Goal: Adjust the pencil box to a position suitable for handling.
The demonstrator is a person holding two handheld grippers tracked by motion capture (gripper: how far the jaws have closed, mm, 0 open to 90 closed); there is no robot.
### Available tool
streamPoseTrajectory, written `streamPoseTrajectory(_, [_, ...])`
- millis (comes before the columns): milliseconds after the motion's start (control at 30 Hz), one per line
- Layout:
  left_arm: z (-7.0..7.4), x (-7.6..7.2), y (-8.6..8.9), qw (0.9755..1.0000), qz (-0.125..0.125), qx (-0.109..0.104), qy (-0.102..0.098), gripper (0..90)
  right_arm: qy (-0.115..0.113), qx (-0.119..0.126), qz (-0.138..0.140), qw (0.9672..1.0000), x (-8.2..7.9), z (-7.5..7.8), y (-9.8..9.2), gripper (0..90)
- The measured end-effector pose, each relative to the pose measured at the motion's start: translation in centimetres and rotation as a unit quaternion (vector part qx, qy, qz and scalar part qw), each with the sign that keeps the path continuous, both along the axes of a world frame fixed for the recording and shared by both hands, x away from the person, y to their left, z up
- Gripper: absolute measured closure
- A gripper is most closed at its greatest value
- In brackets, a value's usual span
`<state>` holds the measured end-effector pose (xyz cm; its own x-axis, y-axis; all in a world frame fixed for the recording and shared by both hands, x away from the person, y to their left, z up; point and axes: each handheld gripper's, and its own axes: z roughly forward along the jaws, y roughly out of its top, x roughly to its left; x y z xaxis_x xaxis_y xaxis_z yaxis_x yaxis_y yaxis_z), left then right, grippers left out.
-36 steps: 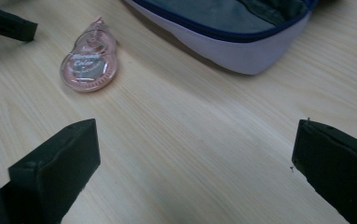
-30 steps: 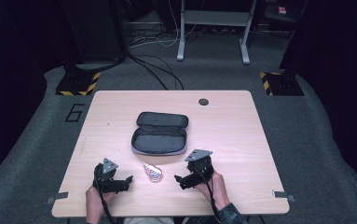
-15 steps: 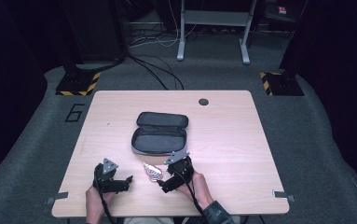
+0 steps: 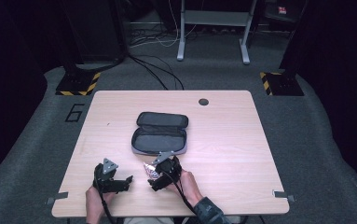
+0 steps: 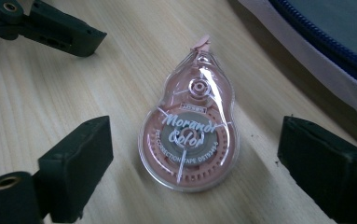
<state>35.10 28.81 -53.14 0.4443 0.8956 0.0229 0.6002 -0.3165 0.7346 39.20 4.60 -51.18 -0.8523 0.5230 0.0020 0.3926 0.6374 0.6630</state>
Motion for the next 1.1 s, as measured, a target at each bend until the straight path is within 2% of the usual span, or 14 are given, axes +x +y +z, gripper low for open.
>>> streamPoseTrajectory(133, [0.0,0.0,0.0,1.0000,0.000,0.000,0.000,6.2,-0.007,-0.009,-0.003,0.9999,0.2,-0.1,0.4,18.8])
streamPoseTrajectory(233, [0.0,0.0,0.0,1.0000,0.000,0.000,0.000,6.2,-0.009,-0.005,-0.009,0.9999,0.2,-0.2,0.8,22.9])
streamPoseTrajectory(267, [0.0,0.0,0.0,1.0000,0.000,0.000,0.000,6.2,-0.008,-0.012,-0.002,0.9999,0.2,-0.2,0.8,23.7])
streamPoseTrajectory(300, [0.0,0.0,0.0,1.0000,0.000,0.000,0.000,6.2,-0.007,-0.006,-0.010,0.9999,0.1,-0.3,1.0,25.0])
streamPoseTrajectory(333, [0.0,0.0,0.0,1.0000,0.000,0.000,0.001,6.2,-0.011,-0.010,-0.002,0.9999,0.2,-0.3,1.0,26.9])
streamPoseTrajectory(567, [0.0,0.0,0.0,1.0000,0.000,0.000,0.001,6.2,-0.015,-0.012,0.000,0.9998,0.1,-0.3,1.1,37.7])
streamPoseTrajectory(600, [0.0,0.0,0.0,1.0000,0.000,0.000,0.001,6.2,-0.016,-0.017,0.008,0.9997,0.1,-0.3,1.0,37.8])
streamPoseTrajectory(767, [0.0,0.0,0.0,1.0000,0.000,0.000,0.001,6.2,-0.016,-0.015,0.010,0.9997,0.1,-0.3,1.0,38.9])
streamPoseTrajectory(800, [0.0,0.0,0.0,1.0000,0.000,0.000,0.001,6.2,-0.010,-0.008,-0.004,0.9999,-0.1,-0.3,1.2,39.0])
streamPoseTrajectory(867, [0.0,0.0,0.0,1.0000,0.000,0.000,0.001,6.2,-0.013,-0.014,0.012,0.9997,0.0,-0.3,1.0,39.1])
streamPoseTrajectory(900, [0.0,0.0,0.0,1.0000,0.000,0.000,0.001,6.2,-0.013,-0.010,0.007,0.9998,-0.1,-0.3,1.1,39.1])
streamPoseTrajectory(1000, [0.0,0.0,0.0,1.0000,0.000,0.000,0.001,6.2,-0.017,-0.013,0.018,0.9996,-0.1,-0.2,1.0,39.2])
streamPoseTrajectory(1100, [0.0,0.0,0.0,1.0000,0.000,0.000,0.001,6.2,-0.024,-0.007,0.016,0.9996,-0.4,0.1,0.9,39.2])
